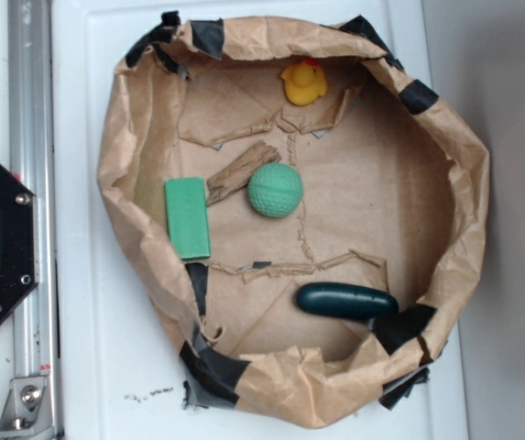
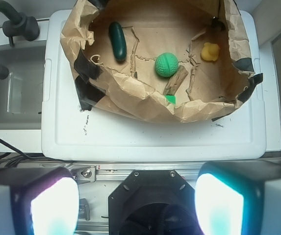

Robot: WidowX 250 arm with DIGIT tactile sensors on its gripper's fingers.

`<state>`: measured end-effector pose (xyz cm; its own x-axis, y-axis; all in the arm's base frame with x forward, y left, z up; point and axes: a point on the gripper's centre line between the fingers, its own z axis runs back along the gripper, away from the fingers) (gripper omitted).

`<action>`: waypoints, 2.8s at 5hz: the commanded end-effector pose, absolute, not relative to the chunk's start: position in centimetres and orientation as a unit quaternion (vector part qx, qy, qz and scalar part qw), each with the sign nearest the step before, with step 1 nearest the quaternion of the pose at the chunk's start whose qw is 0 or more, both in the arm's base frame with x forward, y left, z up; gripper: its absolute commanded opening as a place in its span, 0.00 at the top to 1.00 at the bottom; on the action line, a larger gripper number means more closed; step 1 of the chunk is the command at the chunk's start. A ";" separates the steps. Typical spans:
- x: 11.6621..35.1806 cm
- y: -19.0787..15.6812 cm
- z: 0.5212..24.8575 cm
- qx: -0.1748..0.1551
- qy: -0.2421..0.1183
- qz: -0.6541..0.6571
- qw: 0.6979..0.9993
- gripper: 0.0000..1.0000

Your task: Grab the plastic pickle.

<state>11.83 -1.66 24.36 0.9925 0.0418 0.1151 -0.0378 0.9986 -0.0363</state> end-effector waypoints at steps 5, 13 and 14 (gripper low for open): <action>22.7 1.1 16.9 -0.018 -0.022 -0.079 0.996 0.00; 32.2 -6.2 7.1 -0.028 -0.053 -0.310 0.949 0.00; 32.4 -5.6 5.5 -0.019 -0.008 -0.257 0.966 0.00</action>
<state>31.59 -4.25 3.92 0.8782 -0.4764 -0.0424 0.4741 0.8788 -0.0540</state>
